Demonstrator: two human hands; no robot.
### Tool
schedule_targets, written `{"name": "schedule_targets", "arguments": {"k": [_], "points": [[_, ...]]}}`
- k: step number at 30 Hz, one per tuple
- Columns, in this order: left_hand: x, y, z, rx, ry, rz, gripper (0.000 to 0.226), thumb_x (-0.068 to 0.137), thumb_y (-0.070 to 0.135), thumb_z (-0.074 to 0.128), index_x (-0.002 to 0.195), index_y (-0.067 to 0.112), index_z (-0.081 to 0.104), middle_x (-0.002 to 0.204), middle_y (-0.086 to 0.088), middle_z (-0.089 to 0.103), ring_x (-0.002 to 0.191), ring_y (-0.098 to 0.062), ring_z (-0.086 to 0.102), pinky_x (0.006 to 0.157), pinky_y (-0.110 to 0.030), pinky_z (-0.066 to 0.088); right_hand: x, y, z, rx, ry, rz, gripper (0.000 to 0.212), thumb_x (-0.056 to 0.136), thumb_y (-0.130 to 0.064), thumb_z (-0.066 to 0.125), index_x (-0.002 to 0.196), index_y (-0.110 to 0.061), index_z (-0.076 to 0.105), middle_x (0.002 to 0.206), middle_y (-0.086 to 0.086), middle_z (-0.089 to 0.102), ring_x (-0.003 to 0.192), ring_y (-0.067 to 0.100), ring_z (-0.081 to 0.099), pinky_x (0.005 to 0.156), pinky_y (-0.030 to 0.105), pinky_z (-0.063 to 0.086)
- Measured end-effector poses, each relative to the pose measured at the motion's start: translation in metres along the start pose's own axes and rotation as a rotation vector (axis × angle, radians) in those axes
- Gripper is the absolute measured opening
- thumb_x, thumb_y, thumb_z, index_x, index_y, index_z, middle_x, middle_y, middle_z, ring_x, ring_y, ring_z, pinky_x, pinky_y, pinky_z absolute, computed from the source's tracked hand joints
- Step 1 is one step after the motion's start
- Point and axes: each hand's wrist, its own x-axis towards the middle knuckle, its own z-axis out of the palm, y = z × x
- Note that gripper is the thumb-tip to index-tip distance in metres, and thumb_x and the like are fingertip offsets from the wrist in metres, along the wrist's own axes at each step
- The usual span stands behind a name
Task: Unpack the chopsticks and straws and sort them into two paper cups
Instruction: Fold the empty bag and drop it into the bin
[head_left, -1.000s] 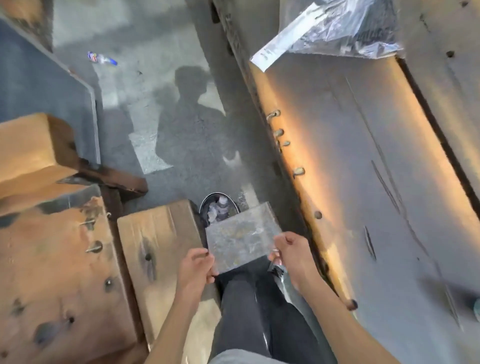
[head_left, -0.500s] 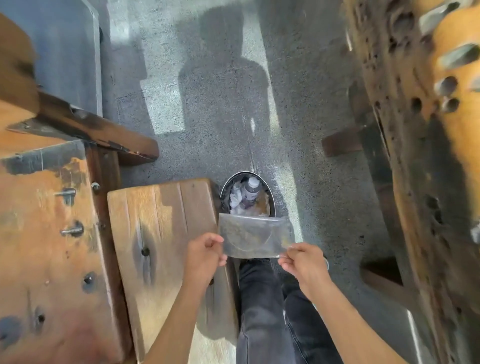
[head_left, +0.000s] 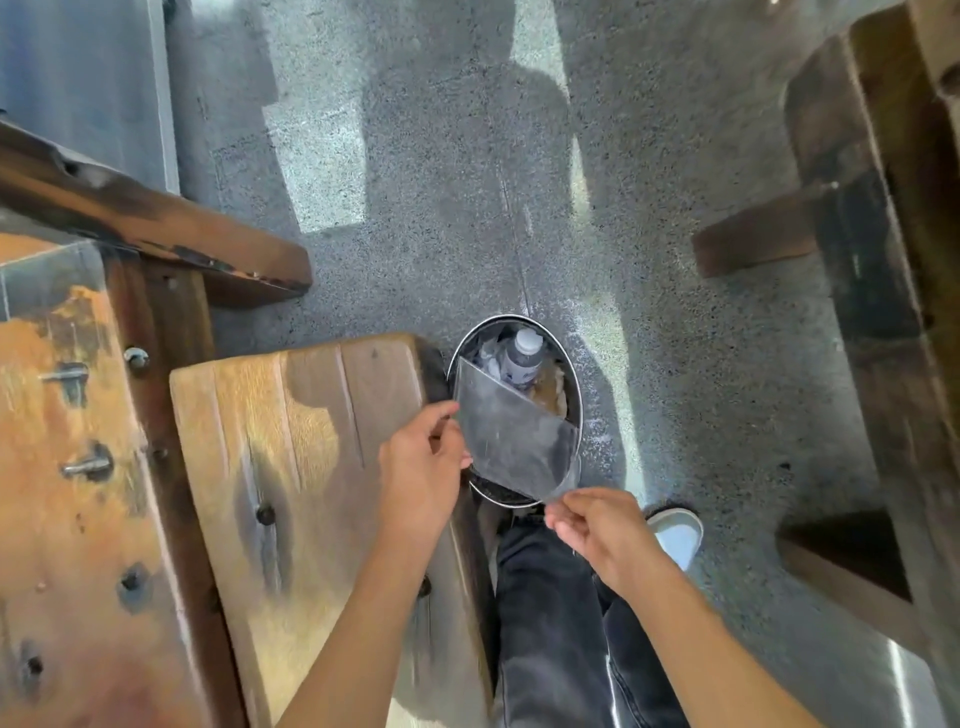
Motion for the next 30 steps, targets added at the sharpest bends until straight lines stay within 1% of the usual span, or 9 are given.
{"name": "schedule_targets", "arguments": {"k": [2, 5, 9, 13, 15, 19, 23, 27, 30], "points": [[0.0, 0.003, 0.003, 0.044, -0.005, 0.011, 0.026, 0.099, 0.011, 0.054, 0.119, 0.014, 0.07, 0.084, -0.003, 0.076, 0.07, -0.013, 0.075, 0.076, -0.027, 0.06, -0.002, -0.003, 0.0, 0.006, 0.002, -0.007, 0.019, 0.096, 0.007, 0.051, 0.081, 0.003, 0.061, 0.075, 0.018, 0.067, 0.059, 0.019, 0.066, 0.045, 0.018, 0.054], [0.001, 0.007, 0.002, 0.111, 0.018, 0.024, 0.023, 0.098, 0.007, 0.054, 0.112, 0.01, 0.072, 0.077, -0.008, 0.075, 0.07, -0.021, 0.074, 0.069, -0.024, 0.06, -0.007, -0.008, 0.001, -0.018, -0.015, -0.008, 0.018, 0.095, 0.009, 0.053, 0.08, 0.003, 0.061, 0.076, 0.019, 0.065, 0.064, 0.021, 0.062, 0.045, 0.017, 0.054], [0.009, 0.012, 0.001, 0.19, 0.012, 0.077, 0.023, 0.096, -0.003, 0.05, 0.099, 0.002, 0.072, 0.076, -0.02, 0.071, 0.071, -0.037, 0.071, 0.07, -0.045, 0.061, -0.009, -0.007, 0.006, -0.021, -0.034, 0.019, 0.009, 0.094, 0.011, 0.053, 0.09, 0.009, 0.06, 0.077, 0.021, 0.061, 0.062, 0.021, 0.058, 0.041, 0.017, 0.051], [0.017, 0.02, 0.001, 0.311, -0.021, 0.113, 0.021, 0.097, -0.004, 0.051, 0.098, 0.002, 0.071, 0.078, -0.014, 0.073, 0.072, -0.027, 0.073, 0.066, -0.038, 0.062, -0.008, -0.003, 0.004, -0.053, -0.06, 0.007, 0.009, 0.094, 0.011, 0.054, 0.091, 0.01, 0.062, 0.077, 0.022, 0.063, 0.064, 0.022, 0.061, 0.047, 0.018, 0.054], [0.021, 0.021, 0.002, 0.312, -0.022, 0.102, 0.022, 0.096, -0.004, 0.05, 0.095, 0.003, 0.071, 0.078, -0.012, 0.072, 0.069, -0.023, 0.072, 0.067, -0.042, 0.062, -0.008, -0.001, 0.002, -0.083, -0.067, -0.008, 0.01, 0.094, 0.009, 0.055, 0.088, 0.006, 0.063, 0.079, 0.02, 0.067, 0.064, 0.021, 0.064, 0.05, 0.019, 0.055], [0.023, 0.02, 0.004, 0.31, -0.006, 0.072, 0.02, 0.096, -0.003, 0.051, 0.094, 0.004, 0.07, 0.086, -0.02, 0.073, 0.071, -0.031, 0.073, 0.068, -0.048, 0.061, -0.007, 0.0, -0.001, -0.126, -0.073, -0.027, 0.009, 0.095, 0.003, 0.057, 0.089, 0.001, 0.063, 0.079, 0.016, 0.069, 0.06, 0.017, 0.063, 0.05, 0.019, 0.053], [0.02, 0.023, 0.002, 0.339, 0.023, 0.087, 0.016, 0.098, 0.015, 0.061, 0.111, 0.007, 0.067, 0.08, -0.012, 0.071, 0.071, -0.029, 0.073, 0.066, -0.044, 0.062, -0.009, 0.001, -0.002, -0.195, -0.046, -0.052, 0.011, 0.098, -0.014, 0.057, 0.091, -0.007, 0.062, 0.082, 0.014, 0.071, 0.055, 0.018, 0.061, 0.044, 0.021, 0.051], [0.012, 0.029, -0.004, 0.331, 0.039, 0.092, 0.036, 0.096, 0.028, 0.064, 0.127, 0.009, 0.062, 0.079, 0.002, 0.064, 0.073, -0.016, 0.064, 0.068, -0.028, 0.052, -0.013, 0.0, -0.005, -0.45, -0.001, -0.277, 0.017, 0.097, -0.031, 0.058, 0.09, -0.017, 0.064, 0.097, 0.009, 0.07, 0.076, 0.023, 0.066, 0.071, 0.032, 0.052], [0.002, 0.032, -0.009, 0.273, 0.024, 0.119, 0.046, 0.094, 0.037, 0.065, 0.133, 0.014, 0.058, 0.112, -0.007, 0.068, 0.096, -0.02, 0.065, 0.085, -0.037, 0.056, -0.03, -0.011, -0.005, -0.618, 0.063, -0.463, 0.031, 0.096, -0.039, 0.056, 0.114, -0.016, 0.065, 0.119, 0.007, 0.068, 0.109, 0.026, 0.063, 0.093, 0.031, 0.045]]}}
